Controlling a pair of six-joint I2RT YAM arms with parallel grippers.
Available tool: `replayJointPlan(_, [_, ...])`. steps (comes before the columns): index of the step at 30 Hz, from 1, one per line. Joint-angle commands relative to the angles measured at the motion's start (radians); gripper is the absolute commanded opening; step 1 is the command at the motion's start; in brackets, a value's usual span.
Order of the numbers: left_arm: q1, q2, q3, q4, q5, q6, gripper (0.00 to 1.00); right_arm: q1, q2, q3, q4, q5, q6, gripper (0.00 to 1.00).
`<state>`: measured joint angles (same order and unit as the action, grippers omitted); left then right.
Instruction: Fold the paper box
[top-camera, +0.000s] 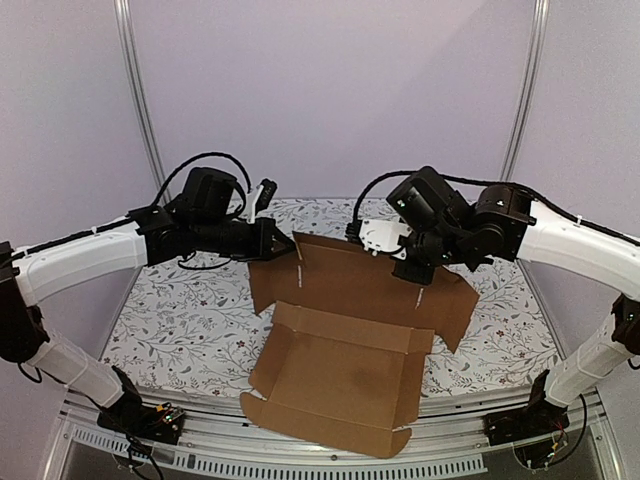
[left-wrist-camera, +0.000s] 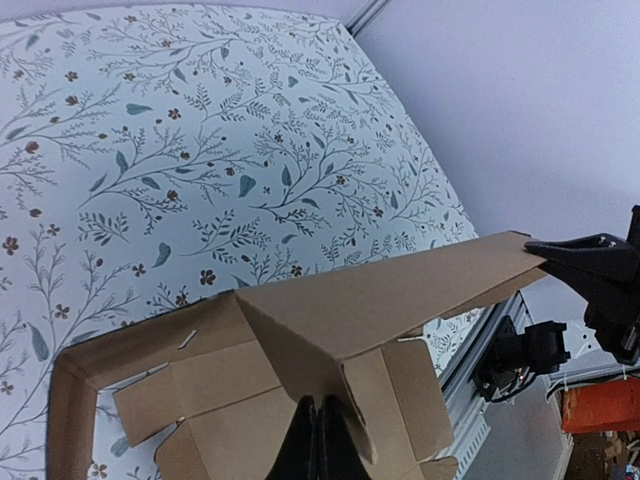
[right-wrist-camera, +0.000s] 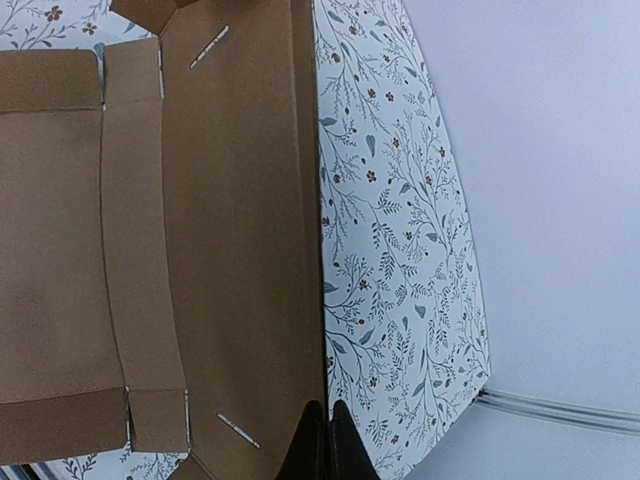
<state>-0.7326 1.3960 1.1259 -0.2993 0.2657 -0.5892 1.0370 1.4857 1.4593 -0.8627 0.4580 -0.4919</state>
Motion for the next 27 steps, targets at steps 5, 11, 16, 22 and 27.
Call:
replayJointPlan(5, [-0.033, 0.059, 0.033, 0.065, 0.020, -0.044, 0.00, 0.032, -0.034, -0.060, 0.074, -0.012, 0.055, 0.00])
replayJointPlan(11, [-0.038, 0.092, 0.034, 0.136, 0.002, -0.085, 0.00, 0.034, -0.068, -0.100, 0.104, -0.022, 0.076, 0.00])
replayJointPlan(16, [-0.039, 0.085, 0.038, 0.091, -0.047, -0.048, 0.00, 0.034, -0.090, -0.129, 0.113, -0.017, 0.082, 0.00])
replayJointPlan(22, [-0.038, 0.023, 0.016, -0.005, -0.099, 0.011, 0.00, 0.034, -0.117, -0.152, 0.125, 0.010, 0.086, 0.00])
replayJointPlan(27, [-0.038, -0.050, -0.067, -0.028, -0.116, 0.022, 0.00, 0.018, -0.146, -0.139, 0.112, -0.017, 0.112, 0.00])
